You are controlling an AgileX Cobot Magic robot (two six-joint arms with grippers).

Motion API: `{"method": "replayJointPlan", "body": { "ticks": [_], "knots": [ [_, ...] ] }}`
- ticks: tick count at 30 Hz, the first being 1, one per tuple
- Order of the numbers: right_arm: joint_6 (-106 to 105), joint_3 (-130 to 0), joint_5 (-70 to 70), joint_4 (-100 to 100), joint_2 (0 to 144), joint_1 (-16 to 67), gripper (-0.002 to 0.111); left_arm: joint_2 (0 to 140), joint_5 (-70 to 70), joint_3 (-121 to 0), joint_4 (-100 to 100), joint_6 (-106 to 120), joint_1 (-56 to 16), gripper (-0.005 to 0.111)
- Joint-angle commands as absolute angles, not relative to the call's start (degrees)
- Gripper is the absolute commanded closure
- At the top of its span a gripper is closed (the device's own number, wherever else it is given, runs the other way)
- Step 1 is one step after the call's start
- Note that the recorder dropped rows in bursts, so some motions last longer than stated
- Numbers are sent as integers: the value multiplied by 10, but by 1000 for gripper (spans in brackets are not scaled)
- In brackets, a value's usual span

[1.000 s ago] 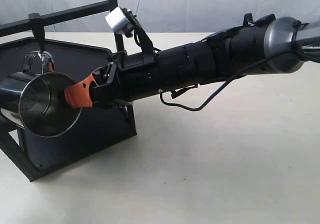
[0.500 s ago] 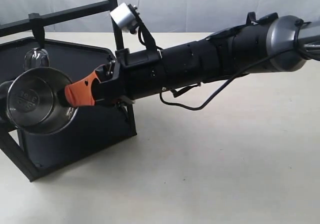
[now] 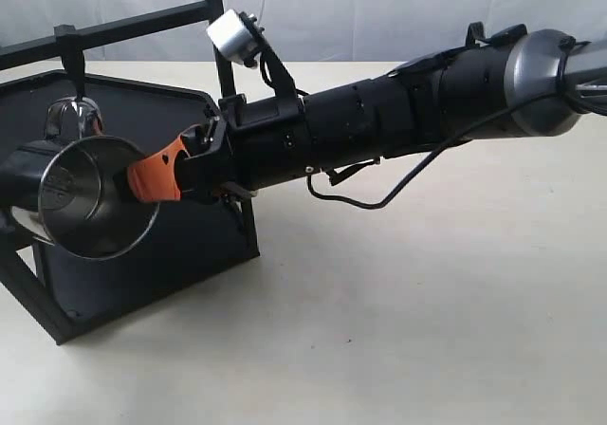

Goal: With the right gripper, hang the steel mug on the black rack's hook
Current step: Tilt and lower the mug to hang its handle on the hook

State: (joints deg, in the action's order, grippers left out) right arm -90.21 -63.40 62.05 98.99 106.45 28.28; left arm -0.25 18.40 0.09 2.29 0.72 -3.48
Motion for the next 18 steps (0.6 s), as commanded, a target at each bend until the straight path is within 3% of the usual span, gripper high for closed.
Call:
{"method": "replayJointPlan", "body": {
  "ticks": [1, 11, 16, 18],
  "knots": [
    [-902, -638, 596, 999, 1065, 280, 78, 0, 179, 0, 24, 5, -36, 107],
    [-902, -638, 595, 999, 1065, 280, 77, 0, 179, 0, 24, 5, -36, 107],
    [-902, -638, 595, 999, 1065, 280, 58, 0, 179, 0, 24, 5, -36, 107],
    [-902, -638, 595, 999, 1065, 280, 58, 0, 179, 0, 24, 5, -36, 107]
  ]
}}
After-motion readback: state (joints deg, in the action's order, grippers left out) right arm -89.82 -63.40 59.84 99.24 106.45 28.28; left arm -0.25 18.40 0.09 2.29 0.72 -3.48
